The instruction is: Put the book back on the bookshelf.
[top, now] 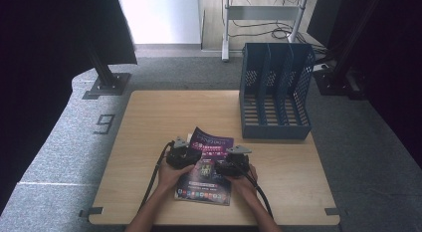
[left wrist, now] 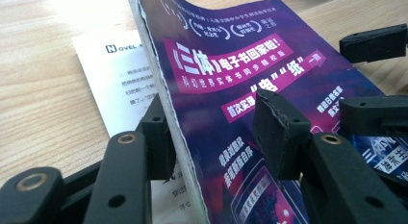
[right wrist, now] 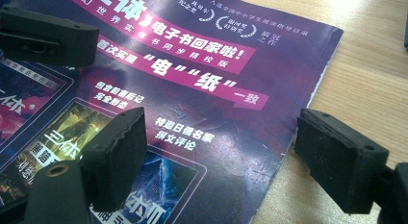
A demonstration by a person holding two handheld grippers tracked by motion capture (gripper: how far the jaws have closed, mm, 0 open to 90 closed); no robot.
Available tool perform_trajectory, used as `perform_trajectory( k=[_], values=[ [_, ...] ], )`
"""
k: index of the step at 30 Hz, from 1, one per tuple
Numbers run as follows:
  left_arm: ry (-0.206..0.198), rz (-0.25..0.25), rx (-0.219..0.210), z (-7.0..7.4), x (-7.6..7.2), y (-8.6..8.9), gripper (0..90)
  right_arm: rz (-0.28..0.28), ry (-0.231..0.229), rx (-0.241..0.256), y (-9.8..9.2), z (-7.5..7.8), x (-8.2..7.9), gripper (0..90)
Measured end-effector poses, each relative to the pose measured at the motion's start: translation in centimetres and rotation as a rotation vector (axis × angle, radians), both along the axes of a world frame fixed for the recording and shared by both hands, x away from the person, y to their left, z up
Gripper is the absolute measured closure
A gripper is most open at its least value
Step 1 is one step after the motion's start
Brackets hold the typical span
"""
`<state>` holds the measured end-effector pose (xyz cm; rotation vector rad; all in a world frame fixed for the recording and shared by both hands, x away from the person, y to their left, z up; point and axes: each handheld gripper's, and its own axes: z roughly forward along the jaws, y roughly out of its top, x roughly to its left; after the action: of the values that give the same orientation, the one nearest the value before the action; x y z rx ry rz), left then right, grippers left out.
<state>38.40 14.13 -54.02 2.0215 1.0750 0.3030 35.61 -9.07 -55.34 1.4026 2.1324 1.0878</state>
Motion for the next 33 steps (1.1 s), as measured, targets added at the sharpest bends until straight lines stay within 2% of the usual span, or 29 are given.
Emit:
perform_trajectory(
  k=[7, 15, 17, 28, 33],
  values=[
    [-0.008, 0.002, 0.011, 0.06, -0.1, 0.01, 59.9, 0.0, 0.0, 0.0, 0.0, 0.0, 0.0, 18.6],
    [-0.045, 0.015, 0.005, 0.03, -0.33, -0.16, 66.6, 0.0, 0.0, 0.0, 0.01, 0.0, -0.01, 18.6],
    [-0.05, 0.017, -0.001, 0.1, -0.37, -0.15, 71.0, 0.0, 0.0, 0.0, 0.01, 0.0, -0.02, 18.6],
    [-0.041, 0.008, -0.043, 0.39, -0.34, 0.15, 81.5, -0.001, 0.001, 0.001, 0.0, 0.0, -0.01, 18.6],
    [-0.051, 0.003, -0.053, 0.53, -0.48, 0.13, 83.6, -0.001, 0.002, 0.001, 0.0, 0.01, -0.01, 18.6]
  ],
)
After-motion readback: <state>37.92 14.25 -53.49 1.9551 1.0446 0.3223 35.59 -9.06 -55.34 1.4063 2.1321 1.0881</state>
